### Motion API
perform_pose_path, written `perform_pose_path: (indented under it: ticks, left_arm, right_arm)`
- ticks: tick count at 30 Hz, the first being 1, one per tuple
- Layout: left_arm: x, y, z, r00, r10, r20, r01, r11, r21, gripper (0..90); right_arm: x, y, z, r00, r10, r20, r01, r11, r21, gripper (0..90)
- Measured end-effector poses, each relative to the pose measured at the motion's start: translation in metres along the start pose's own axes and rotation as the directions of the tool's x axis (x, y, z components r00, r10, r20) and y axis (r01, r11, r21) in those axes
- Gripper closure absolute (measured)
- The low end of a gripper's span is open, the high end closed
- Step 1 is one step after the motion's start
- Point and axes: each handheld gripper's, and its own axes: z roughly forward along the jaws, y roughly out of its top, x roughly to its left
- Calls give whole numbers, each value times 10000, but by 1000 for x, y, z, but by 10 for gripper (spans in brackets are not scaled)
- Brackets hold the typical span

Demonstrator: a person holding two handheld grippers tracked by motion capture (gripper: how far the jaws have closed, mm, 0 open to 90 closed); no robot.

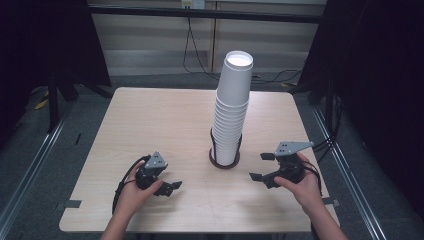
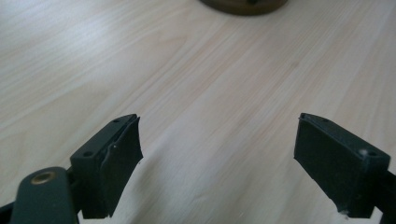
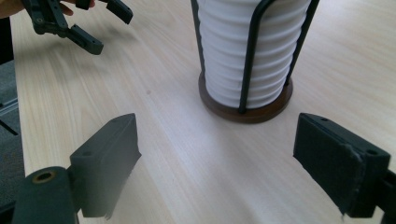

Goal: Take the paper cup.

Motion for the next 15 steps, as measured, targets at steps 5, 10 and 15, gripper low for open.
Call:
perform_pose_path:
  ticks: [5,10,15]
  left_arm:
    - [-1,20,-7,9998,42,215,-40,9999,-95,146]
    - [1,35,-13,9995,132,270,-128,9998,-123,146]
    - [1,54,-21,9990,279,341,-268,9991,-342,149]
  right_arm:
    - [-3,23,-11,9998,168,-104,-171,9992,-373,135]
    - [-5,40,-20,9994,309,-167,-321,9966,-765,135]
    - [-6,56,-23,9998,160,-69,-166,9962,-850,135]
